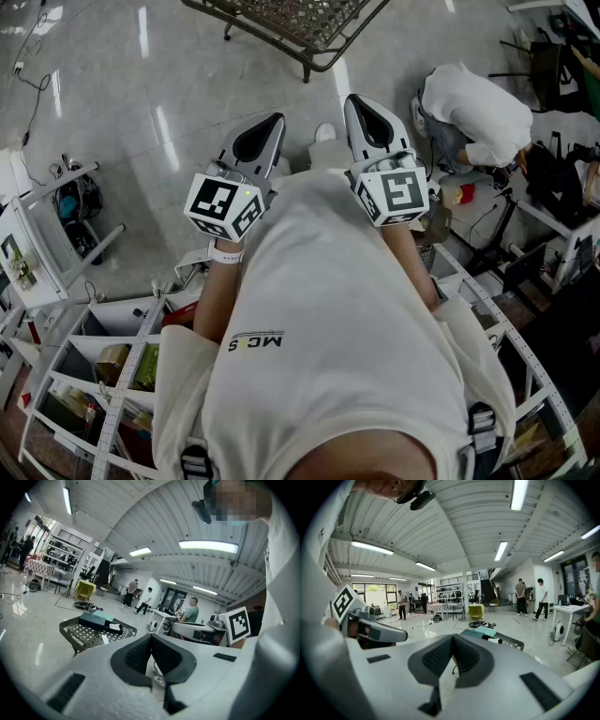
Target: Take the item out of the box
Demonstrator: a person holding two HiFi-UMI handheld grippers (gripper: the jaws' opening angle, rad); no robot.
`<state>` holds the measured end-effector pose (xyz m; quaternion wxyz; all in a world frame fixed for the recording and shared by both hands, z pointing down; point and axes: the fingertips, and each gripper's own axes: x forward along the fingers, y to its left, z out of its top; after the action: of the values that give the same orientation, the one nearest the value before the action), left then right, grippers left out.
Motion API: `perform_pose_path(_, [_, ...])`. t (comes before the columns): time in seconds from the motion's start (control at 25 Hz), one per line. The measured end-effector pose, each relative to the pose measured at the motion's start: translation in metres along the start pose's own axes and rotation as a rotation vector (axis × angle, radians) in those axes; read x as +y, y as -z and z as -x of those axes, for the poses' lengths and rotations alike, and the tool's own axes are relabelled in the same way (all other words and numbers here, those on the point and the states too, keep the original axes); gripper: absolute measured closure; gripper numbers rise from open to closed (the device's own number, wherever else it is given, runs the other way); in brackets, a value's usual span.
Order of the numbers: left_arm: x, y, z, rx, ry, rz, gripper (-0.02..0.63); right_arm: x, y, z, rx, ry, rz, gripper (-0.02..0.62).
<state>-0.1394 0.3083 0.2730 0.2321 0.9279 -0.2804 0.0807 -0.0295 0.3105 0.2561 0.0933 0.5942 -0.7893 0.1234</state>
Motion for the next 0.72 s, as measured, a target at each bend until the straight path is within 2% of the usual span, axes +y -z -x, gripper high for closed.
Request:
perform_pose_path(0.36, [-0.004, 0.0, -0.034, 0.012, -0.051, 0.033, 0.583, -0.031, 0.003, -0.002, 0.0, -0.032, -0.031, 0.581])
perform_pose_path(0.52, [-0.013, -0.001, -0.053, 0.03, -0.074, 0.051, 0.583, -0.059, 0.002, 0.006, -0.019, -0.018, -0.071, 0.581])
perform_pose_path(0.72, [-0.022, 0.002, -0.073, 0.035, -0.103, 0.135, 0.583, -0.087, 0.009, 0.005, -0.013, -0.036, -0.109, 0.581])
